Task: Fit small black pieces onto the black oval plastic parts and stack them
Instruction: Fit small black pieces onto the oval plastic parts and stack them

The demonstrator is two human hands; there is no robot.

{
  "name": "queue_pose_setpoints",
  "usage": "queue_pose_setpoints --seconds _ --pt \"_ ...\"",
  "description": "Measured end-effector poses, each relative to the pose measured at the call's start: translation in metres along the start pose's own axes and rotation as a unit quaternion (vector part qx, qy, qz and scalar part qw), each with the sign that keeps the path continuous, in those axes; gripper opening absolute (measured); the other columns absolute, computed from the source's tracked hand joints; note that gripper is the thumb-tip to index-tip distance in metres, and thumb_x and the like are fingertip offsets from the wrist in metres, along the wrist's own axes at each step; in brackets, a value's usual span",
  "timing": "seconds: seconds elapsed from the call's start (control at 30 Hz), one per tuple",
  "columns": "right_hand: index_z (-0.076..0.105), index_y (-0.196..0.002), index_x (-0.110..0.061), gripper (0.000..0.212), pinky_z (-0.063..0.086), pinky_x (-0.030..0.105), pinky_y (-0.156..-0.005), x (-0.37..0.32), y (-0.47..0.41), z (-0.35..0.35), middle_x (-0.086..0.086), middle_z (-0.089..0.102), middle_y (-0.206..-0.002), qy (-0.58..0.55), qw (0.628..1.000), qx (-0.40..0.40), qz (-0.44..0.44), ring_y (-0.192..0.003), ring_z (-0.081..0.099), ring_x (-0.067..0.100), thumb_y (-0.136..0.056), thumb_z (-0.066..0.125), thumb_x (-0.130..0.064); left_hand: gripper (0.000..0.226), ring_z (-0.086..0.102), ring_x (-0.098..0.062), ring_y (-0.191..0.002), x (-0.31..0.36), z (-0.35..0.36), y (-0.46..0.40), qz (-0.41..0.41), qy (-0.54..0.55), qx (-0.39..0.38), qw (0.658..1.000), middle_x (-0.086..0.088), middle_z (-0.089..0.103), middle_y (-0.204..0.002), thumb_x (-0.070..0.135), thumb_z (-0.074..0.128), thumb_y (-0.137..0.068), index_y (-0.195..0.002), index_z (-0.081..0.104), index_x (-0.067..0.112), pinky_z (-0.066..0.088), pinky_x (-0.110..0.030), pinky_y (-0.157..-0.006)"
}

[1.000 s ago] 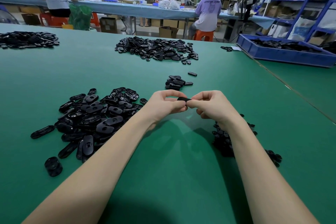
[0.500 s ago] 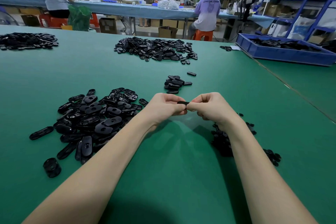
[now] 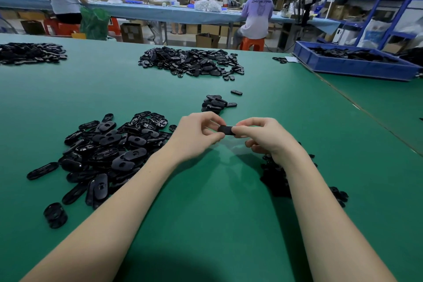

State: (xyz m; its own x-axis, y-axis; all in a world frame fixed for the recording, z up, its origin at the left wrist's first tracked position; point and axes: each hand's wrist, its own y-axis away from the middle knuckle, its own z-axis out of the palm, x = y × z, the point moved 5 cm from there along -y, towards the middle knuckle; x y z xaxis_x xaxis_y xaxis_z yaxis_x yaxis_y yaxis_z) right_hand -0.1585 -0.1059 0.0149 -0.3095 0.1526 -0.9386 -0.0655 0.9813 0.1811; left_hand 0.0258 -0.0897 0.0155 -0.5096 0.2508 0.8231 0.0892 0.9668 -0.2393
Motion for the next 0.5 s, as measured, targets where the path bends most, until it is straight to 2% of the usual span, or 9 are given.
queue_pose_setpoints --seconds 0.07,0.13,0.2,0.27,0.33,0.5 --pt "0.073 -0.103 -0.020 0.021 0.044 0.013 -0.045 0.001 0.000 0.001 -0.008 0.079 -0.080 0.003 1.000 -0.005 0.007 -0.047 0.060 0.001 -0.087 0.079 -0.032 0.014 0.070 -0.007 -0.069 -0.003 -0.004 -0.005 0.001 -0.024 0.010 1.000 0.015 0.075 -0.083 0.022 0.079 -0.083 -0.095 0.076 0.030 0.051 -0.010 -0.066" --pt "0.071 -0.105 -0.021 0.020 0.044 0.012 -0.045 0.003 0.000 0.002 -0.008 0.080 -0.083 0.022 1.000 -0.016 0.013 -0.049 0.062 0.001 -0.089 0.076 -0.033 0.016 0.068 -0.013 -0.067 -0.010 -0.009 -0.020 -0.041 0.034 0.033 0.998 0.010 0.076 -0.086 0.022 0.080 -0.085 -0.100 0.078 0.027 0.057 -0.021 -0.069" --pt "0.072 -0.105 -0.021 0.018 0.045 0.011 -0.047 0.005 -0.001 0.005 -0.007 0.080 -0.086 0.051 0.998 -0.032 0.018 -0.050 0.062 0.001 -0.091 0.074 -0.032 0.019 0.064 -0.015 -0.064 -0.020 -0.016 -0.046 -0.099 0.093 0.069 0.988 0.000 0.074 -0.088 0.014 0.077 -0.087 -0.106 0.077 0.015 0.060 -0.028 -0.068" --pt "0.072 -0.104 -0.021 0.017 0.044 0.010 -0.047 0.005 -0.001 0.009 -0.004 0.080 -0.090 0.071 0.996 -0.048 0.016 -0.051 0.062 0.001 -0.091 0.074 -0.031 0.015 0.062 -0.013 -0.064 -0.025 -0.023 -0.073 -0.138 0.103 0.097 0.980 -0.006 0.072 -0.091 0.009 0.075 -0.087 -0.102 0.075 0.010 0.057 -0.022 -0.057" --pt "0.072 -0.103 -0.019 0.017 0.043 0.011 -0.047 0.006 -0.001 0.011 -0.002 0.080 -0.091 0.077 0.995 -0.056 0.013 -0.051 0.061 0.003 -0.090 0.074 -0.030 0.011 0.062 -0.014 -0.067 -0.028 -0.026 -0.094 -0.164 0.082 0.110 0.977 -0.008 0.071 -0.096 0.012 0.076 -0.087 -0.097 0.073 0.013 0.052 -0.019 -0.051" --pt "0.072 -0.101 -0.018 0.018 0.043 0.011 -0.047 0.007 -0.003 0.011 -0.007 0.078 -0.080 0.073 0.995 -0.068 0.014 -0.052 0.060 0.004 -0.090 0.075 -0.031 0.012 0.063 -0.018 -0.073 -0.038 -0.021 -0.119 -0.203 0.008 0.116 0.972 -0.007 0.071 -0.096 0.023 0.080 -0.085 -0.080 0.070 0.020 0.048 -0.022 -0.051"
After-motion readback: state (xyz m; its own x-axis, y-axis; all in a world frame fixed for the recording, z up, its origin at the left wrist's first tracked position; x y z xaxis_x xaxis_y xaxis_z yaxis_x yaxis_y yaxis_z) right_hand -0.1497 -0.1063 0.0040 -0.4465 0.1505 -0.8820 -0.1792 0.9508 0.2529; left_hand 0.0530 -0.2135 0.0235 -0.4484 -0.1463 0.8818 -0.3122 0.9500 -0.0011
